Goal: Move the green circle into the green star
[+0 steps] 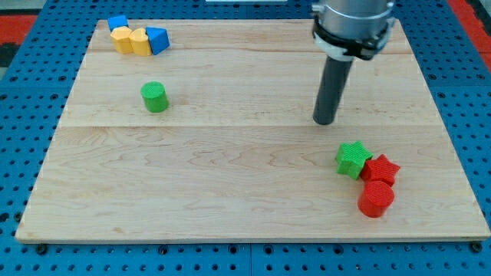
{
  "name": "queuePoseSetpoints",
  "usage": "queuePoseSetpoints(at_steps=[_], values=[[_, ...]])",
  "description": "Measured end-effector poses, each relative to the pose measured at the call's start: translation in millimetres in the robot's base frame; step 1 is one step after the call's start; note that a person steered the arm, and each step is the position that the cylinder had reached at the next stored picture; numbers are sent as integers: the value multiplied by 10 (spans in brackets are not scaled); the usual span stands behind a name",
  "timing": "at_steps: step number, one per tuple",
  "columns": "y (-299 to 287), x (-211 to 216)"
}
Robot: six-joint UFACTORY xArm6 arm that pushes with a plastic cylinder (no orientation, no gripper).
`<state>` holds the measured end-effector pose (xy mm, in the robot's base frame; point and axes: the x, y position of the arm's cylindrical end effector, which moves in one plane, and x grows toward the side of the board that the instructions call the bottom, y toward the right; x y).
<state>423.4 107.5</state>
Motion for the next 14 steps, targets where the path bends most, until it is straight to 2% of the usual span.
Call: queuePoseSetpoints(at_steps=[1,3,4,7,8,9,10,11,13,14], values=[[-130,-398],[-213,-869],[-806,-1009],[-2954,-735],[-2153,69],[-1239,235],[-1898,-113],[-1992,-358],[-1716,-405],[-974,-158]])
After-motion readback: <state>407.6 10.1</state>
